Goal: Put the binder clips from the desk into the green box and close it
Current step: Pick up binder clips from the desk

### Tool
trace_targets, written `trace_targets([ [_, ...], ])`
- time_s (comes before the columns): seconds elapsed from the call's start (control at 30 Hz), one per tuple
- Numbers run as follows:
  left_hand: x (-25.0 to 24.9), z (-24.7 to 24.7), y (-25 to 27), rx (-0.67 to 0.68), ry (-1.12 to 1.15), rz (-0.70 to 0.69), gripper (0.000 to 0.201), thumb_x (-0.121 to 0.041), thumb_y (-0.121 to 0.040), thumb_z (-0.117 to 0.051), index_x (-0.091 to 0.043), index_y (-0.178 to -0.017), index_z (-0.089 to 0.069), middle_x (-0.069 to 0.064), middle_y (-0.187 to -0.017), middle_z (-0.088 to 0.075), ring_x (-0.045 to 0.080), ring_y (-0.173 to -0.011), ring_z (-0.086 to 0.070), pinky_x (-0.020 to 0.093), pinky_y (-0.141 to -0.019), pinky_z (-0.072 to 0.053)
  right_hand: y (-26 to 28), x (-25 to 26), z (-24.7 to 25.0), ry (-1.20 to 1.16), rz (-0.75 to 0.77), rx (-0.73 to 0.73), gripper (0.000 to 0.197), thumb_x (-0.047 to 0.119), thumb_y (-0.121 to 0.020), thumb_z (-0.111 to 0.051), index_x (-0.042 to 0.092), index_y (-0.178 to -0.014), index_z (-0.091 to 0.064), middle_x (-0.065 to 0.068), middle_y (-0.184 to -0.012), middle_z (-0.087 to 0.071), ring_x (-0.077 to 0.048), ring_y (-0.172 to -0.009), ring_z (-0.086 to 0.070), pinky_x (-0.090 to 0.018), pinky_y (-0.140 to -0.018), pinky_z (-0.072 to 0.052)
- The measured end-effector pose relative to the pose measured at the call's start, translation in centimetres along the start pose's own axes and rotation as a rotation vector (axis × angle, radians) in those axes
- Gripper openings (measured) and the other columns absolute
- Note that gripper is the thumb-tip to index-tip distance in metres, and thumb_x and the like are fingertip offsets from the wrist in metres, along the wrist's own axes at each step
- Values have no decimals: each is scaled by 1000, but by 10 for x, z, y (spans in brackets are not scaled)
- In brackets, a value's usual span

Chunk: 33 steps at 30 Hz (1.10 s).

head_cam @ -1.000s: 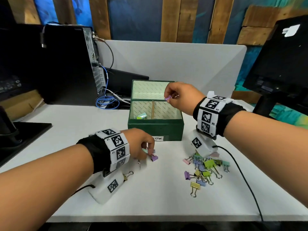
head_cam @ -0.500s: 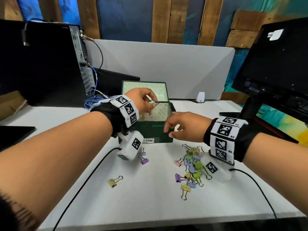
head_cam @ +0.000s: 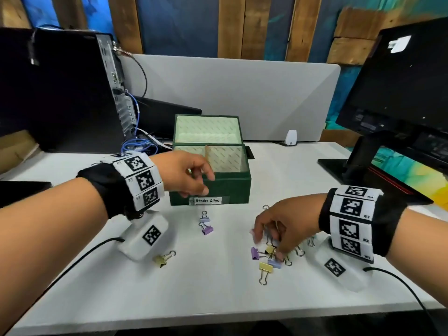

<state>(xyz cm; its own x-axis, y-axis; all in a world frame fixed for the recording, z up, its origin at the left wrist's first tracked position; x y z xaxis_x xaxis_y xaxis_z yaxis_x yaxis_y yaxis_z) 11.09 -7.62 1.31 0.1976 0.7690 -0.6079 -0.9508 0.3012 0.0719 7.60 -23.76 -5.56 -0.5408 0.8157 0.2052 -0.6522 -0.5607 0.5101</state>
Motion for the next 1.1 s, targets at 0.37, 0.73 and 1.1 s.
trace_targets([
  [0.37,60,-74,59,454,-566,164,32,-35,-67,-78,-36,-85,-51,-14,-77,-56,0,-63,-50,16,-60,-41,-3,27,-10,162,74,-78,56,49,-67,-77,40,-116,-52,7,-105,-52,-12,-92,-52,-27,-81,-47],
  [0.73,28,-53,17,119,-561,125,66,-44,-67,-77,-34,-125,-46,-7,-117,-51,14,-91,-55,28,-90,-47,-6,36,2,146,89,-152,66,55,-67,-74,41,-125,-47,7,-120,-48,-9,-97,-50,-26,-88,-45],
  [1.1,18,-87,5,260,-683,189,97,-70,-56,-71,-30,-137,-37,-2,-137,-46,22,-121,-50,37,-101,-43,-23,41,3,135,137,-213,37,34,-81,-68,31,-117,-60,1,-117,-47,-11,-93,-46,-26,-89,-45],
])
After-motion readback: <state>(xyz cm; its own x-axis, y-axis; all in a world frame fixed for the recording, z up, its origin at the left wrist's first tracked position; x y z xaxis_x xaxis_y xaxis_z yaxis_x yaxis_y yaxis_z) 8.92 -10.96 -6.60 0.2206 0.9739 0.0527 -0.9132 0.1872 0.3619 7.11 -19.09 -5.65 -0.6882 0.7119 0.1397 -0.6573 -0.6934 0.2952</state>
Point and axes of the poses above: each hand's wrist, its own y-axis away from the middle knuckle, its own z-axis out of the back of the hand, x = y × z, the point moved 10 cm from there along -y, towards the middle knuckle
